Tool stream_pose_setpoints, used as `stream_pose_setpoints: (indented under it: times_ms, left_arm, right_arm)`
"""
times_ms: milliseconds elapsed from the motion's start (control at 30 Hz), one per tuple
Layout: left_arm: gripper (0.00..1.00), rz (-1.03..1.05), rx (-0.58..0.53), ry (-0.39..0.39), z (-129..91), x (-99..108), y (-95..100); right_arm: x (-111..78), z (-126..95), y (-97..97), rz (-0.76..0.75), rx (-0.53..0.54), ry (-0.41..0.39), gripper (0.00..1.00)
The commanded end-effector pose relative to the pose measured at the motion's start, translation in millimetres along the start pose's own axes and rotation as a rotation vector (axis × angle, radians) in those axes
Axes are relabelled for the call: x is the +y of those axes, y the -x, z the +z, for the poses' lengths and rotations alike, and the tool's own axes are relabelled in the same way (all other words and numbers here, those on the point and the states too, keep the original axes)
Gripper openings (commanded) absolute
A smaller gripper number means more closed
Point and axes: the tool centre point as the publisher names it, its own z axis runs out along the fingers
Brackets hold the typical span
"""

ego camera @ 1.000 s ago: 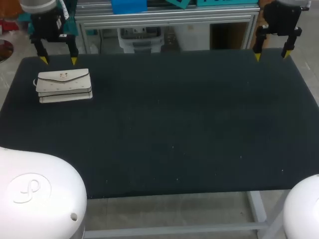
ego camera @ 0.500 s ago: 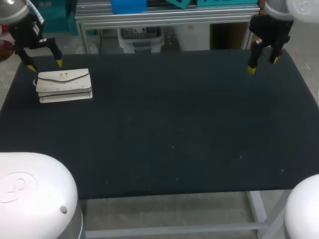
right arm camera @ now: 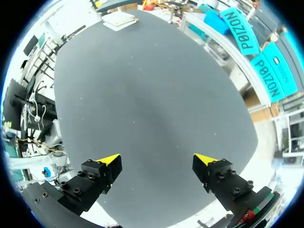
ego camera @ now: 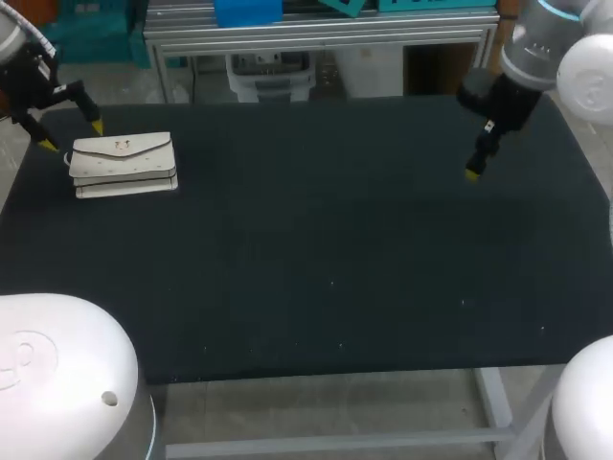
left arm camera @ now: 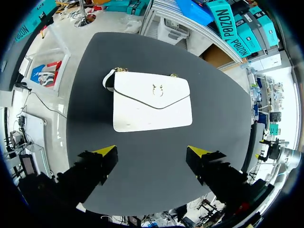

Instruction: Pick up the bag, open it, inspect its contents, close it, and place it on the opposite side

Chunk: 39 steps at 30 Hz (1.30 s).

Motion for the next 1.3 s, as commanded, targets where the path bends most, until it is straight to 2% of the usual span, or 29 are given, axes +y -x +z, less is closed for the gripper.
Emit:
stream_pose_setpoints:
  times_ms: [33, 167, 600, 667, 800, 867, 1067, 1233, 1300]
  left_arm:
    - [1.00, -0.014, 0.085, 0.016, 11, -10, 12.8]
    - [1.00, -0.035, 0.090, 0.019, 18, -14, 17.4]
    - [1.00, -0.131, 0.138, -0.005, 38, -17, 37.7]
    - [1.00, -0.138, 0.143, -0.002, 42, -18, 38.6]
    - [1.00, -0.143, 0.157, 0.014, 49, -19, 38.8]
    - [1.00, -0.152, 0.172, 0.022, 51, -19, 39.8]
    - [1.00, -0.167, 0.199, 0.029, 57, -20, 42.8]
    - [0.80, -0.181, 0.217, 0.034, 65, -23, 43.8]
    - [0.65, -0.182, 0.228, 0.034, 69, -25, 43.9]
  right_arm:
    - [-2.4, 17, -11.7, -0.208, -0.013, 0.202, 1.00]
    - [3.3, 26, -17.5, -0.281, 0.042, 0.226, 1.00]
    - [3.3, 26, -17.5, -0.281, 0.042, 0.226, 1.00]
    - [14.9, 39, -23.6, -0.332, 0.050, 0.211, 1.00]
    - [31.1, 57, -40.3, -0.444, 0.069, 0.307, 1.00]
    - [37.9, 65, -46.6, -0.487, 0.101, 0.314, 1.00]
    - [49.1, 78, -56.5, -0.627, 0.166, 0.369, 1.00]
    - [52.3, 87, -60.7, -0.684, 0.192, 0.384, 1.00]
    - [53.0, 90, -63.2, -0.696, 0.203, 0.395, 1.00]
